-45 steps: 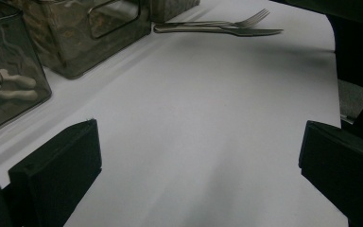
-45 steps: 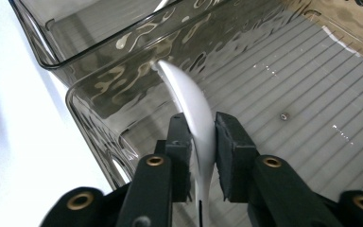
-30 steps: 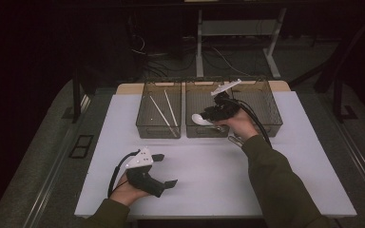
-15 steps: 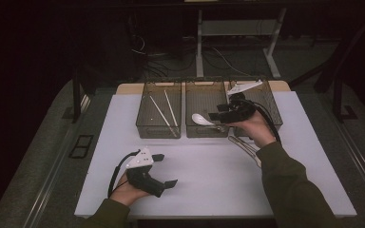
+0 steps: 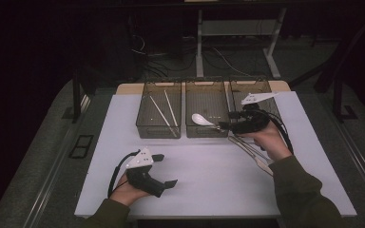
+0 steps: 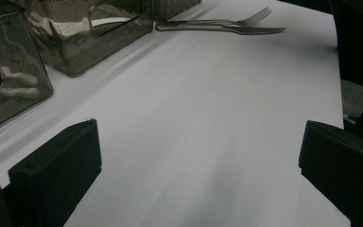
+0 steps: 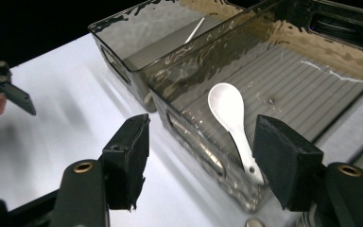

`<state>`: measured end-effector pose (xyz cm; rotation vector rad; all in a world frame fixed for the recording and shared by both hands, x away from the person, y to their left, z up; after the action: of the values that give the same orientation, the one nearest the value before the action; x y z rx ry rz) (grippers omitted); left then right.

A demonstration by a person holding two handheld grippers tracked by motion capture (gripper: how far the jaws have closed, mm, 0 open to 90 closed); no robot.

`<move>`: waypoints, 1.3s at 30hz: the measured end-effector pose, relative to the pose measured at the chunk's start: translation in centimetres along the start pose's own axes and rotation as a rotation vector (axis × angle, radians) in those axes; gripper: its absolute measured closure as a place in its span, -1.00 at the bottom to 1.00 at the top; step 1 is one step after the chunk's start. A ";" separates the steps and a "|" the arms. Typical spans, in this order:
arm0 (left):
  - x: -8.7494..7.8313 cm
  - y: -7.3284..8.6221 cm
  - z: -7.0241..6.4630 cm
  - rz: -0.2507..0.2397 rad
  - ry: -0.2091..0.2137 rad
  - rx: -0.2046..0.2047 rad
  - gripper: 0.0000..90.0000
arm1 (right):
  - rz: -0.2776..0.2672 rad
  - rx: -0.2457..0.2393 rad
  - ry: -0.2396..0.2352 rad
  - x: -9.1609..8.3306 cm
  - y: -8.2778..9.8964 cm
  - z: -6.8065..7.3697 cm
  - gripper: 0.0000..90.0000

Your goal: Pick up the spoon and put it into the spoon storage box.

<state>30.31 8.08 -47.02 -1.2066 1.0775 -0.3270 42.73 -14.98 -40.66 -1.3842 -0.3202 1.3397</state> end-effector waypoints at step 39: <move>0.0 0.0 0.0 0.007 -0.010 0.009 -1.00 | 0.080 0.054 0.095 -7.5 10.6 0.1 -0.02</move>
<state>30.32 8.14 -47.04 -1.1951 1.0705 -0.3201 35.22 -24.47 -45.41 -1.4226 -0.1653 1.3340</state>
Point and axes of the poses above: each handheld gripper's, and its own axes: x roughly forward along the jaws, y roughly out of its underside, z roughly to its left, the point moved 9 cm from there along x, roughly forward along the jaws, and after that the axes turned 10 degrees about -y, right-handed, at the moved point
